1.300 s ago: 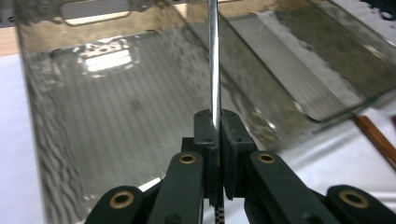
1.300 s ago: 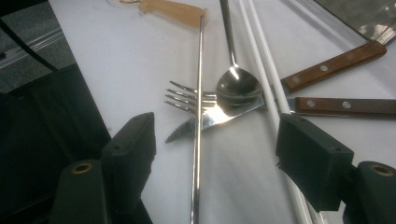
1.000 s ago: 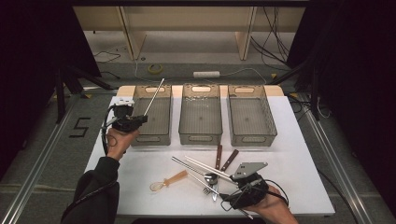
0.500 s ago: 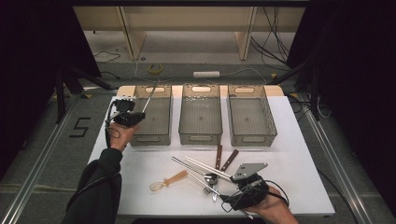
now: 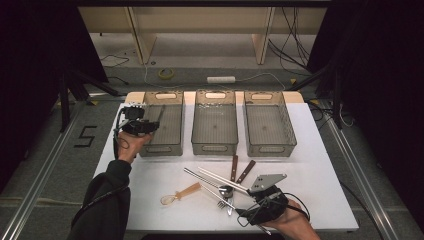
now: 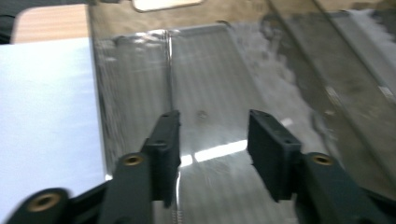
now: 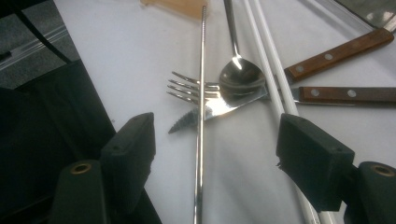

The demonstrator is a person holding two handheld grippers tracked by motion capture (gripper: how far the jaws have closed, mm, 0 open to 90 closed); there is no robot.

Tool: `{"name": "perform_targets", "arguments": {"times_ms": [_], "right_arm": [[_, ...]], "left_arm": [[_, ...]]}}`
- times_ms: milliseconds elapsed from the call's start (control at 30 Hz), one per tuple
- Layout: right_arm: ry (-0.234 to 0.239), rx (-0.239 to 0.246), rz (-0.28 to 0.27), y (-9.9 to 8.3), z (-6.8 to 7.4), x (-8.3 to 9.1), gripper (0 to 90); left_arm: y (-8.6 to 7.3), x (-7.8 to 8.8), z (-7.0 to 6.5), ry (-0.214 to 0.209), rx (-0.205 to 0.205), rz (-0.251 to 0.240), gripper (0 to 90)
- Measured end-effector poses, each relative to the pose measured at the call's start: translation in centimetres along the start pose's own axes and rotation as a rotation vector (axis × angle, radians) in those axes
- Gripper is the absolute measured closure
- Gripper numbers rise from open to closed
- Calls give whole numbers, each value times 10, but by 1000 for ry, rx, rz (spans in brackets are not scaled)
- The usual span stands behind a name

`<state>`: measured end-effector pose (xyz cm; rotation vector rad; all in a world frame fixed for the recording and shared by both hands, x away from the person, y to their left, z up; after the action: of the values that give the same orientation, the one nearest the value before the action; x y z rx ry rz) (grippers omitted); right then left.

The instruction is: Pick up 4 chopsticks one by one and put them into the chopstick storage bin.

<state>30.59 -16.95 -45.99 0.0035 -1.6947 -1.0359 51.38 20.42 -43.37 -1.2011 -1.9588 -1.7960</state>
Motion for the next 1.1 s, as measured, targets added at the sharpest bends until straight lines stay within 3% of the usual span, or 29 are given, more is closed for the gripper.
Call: {"name": "perform_targets", "arguments": {"times_ms": [167, 300, 600, 733, 1100], "right_arm": [[-13, 7, 39, 0, 0, -1, 295], [-20, 20, 93, 0, 0, -2, 313], [-24, 53, 208, -4, 0, -6, 396], [-7, 65, 227, -3, 2, -6, 444], [16, 105, 291, -2, 13, -20, 624]], "left_arm": [[-9, 13, -16, -101, -14, -9, 337], [-13, 25, -32, -146, -63, -14, 277], [-36, 46, -64, -250, -155, -15, 211], [-49, 54, -75, -310, -161, -22, 196], [-80, 74, -109, -408, -256, -60, 171]]}}
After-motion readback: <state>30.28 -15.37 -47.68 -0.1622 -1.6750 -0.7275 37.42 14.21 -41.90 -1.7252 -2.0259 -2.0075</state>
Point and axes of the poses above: each handheld gripper's, and its own axes: x roughly backward along the jaws, y roughly out of its top, z roughly to its left, the point moved 3 cm from there along -x, roughly forward along the jaws, and after that the axes turned 8 degrees about -y, right-handed, at the moved point
